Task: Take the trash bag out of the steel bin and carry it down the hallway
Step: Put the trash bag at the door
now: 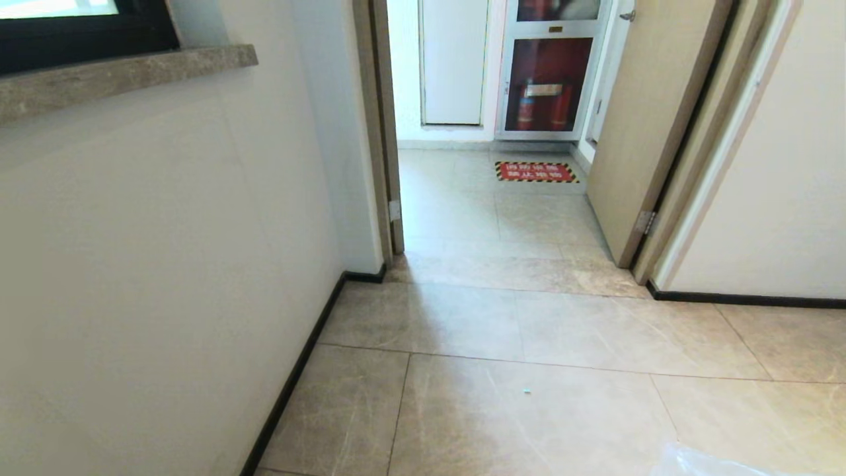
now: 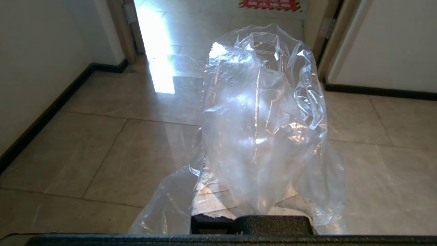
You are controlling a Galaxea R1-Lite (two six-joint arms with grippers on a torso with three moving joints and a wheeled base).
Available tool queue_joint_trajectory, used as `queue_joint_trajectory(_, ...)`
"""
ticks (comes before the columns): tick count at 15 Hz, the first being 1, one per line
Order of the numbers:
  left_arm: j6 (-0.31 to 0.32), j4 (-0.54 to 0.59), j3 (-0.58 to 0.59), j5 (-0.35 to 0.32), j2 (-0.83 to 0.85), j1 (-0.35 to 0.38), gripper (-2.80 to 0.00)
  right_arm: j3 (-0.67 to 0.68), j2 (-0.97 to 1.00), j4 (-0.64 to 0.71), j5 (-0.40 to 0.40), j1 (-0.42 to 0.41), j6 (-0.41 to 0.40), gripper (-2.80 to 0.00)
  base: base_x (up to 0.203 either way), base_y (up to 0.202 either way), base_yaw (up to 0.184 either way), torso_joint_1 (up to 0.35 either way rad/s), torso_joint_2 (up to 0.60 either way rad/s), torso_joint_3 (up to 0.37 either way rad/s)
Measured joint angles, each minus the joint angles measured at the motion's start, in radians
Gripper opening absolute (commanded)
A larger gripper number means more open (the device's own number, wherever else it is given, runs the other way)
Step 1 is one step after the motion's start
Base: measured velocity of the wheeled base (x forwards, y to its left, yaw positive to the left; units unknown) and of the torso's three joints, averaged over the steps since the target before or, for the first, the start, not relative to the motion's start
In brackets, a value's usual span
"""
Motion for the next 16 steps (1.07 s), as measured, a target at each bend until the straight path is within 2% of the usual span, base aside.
queue_joint_trajectory(4, 0.002, 0.0, 0.0, 0.0, 0.0, 0.001, -2.8, 0.0, 0.0, 0.0, 0.0, 0.001, 0.001, -2.8, 0.195, 0.03, 0.002, 0.001, 0.0, 0.002)
queue_joint_trajectory(11, 0.0, 0.001, 0.0, -0.001, 0.0, 0.002, -2.8, 0.0, 0.0, 0.0, 0.0, 0.002, 0.001, -2.8, 0.195, 0.184, 0.001, 0.003, 0.0, 0.002)
queue_joint_trajectory(16, 0.0, 0.0, 0.0, -0.002, 0.0, 0.002, -2.8, 0.0, 0.0, 0.0, 0.0, 0.001, 0.001, -2.8, 0.027, 0.029, 0.001, 0.0, 0.0, 0.0)
